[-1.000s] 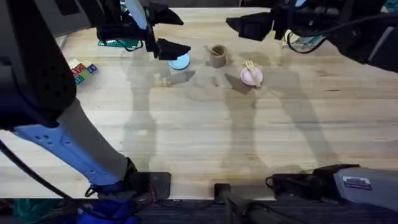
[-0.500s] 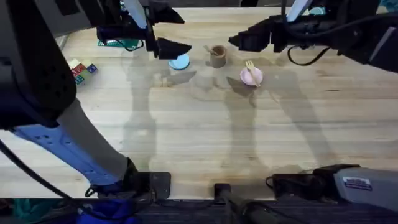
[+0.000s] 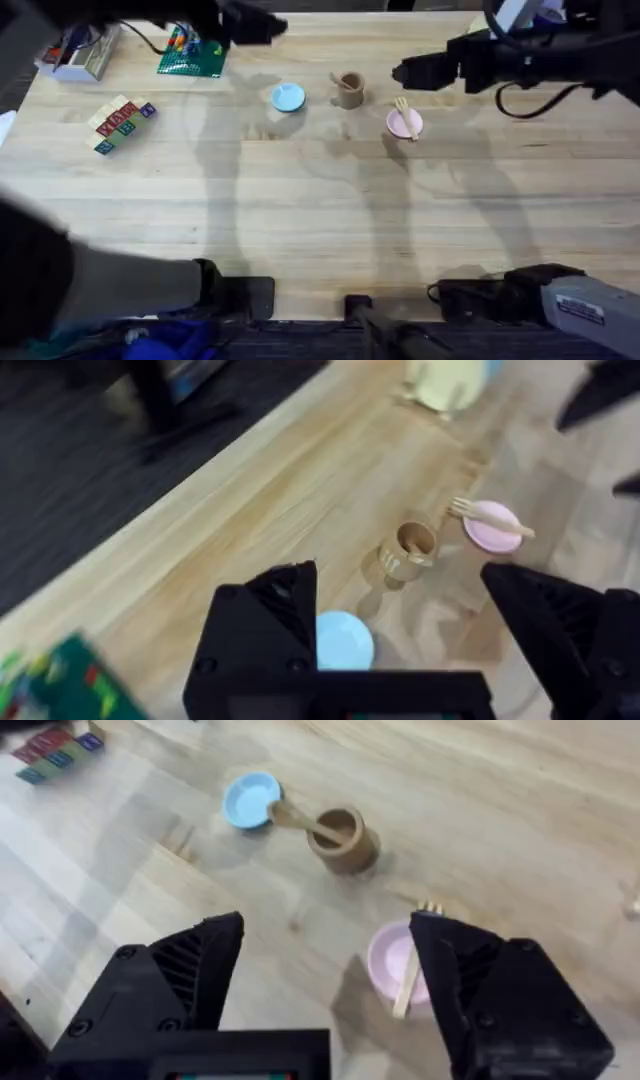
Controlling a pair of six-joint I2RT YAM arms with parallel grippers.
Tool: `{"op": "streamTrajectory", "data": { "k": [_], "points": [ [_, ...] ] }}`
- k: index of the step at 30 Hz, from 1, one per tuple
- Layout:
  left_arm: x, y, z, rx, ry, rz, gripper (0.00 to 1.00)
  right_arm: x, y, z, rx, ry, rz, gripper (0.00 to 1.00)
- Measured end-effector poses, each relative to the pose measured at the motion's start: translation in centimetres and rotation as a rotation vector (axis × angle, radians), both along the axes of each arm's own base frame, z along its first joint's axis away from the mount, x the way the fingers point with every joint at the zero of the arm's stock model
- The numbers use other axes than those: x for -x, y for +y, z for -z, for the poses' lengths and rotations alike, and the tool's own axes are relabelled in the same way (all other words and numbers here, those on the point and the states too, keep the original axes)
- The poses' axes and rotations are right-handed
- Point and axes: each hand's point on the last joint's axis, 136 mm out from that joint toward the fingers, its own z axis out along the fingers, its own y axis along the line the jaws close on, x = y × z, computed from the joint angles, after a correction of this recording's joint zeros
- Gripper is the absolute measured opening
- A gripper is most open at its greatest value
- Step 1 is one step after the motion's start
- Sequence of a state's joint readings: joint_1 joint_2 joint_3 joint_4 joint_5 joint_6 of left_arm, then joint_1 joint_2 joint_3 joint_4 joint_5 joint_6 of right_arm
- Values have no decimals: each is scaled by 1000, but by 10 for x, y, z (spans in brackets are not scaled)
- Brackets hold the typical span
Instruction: Pick up a utensil and set it on the pink plate, then put the other utensil in the container.
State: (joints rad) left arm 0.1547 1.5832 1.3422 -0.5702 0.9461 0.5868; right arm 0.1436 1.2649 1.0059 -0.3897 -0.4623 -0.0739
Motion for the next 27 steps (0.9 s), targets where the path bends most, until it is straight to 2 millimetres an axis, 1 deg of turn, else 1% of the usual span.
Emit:
{"op": "streamTrajectory", "data": {
  "k": [3,7,10,13,15,18,27],
  "points": [
    [18,12,-23,-20,62,-153,995,10,-7,0,26,32,27,996],
    [54,26,-37,-46,171,-335,995,23,-17,-2,55,68,77,995],
    [79,35,-40,-52,249,-446,995,29,-24,-9,77,56,111,995],
    [99,40,-40,-51,313,-514,995,31,-31,-18,90,29,149,996],
    [109,41,-38,-52,345,-541,996,32,-36,-22,99,21,182,996],
    [115,43,-39,-53,358,-567,995,33,-43,-26,102,12,227,996],
    [115,45,-39,-52,362,-591,995,34,-48,-31,97,8,271,996]
  ]
}}
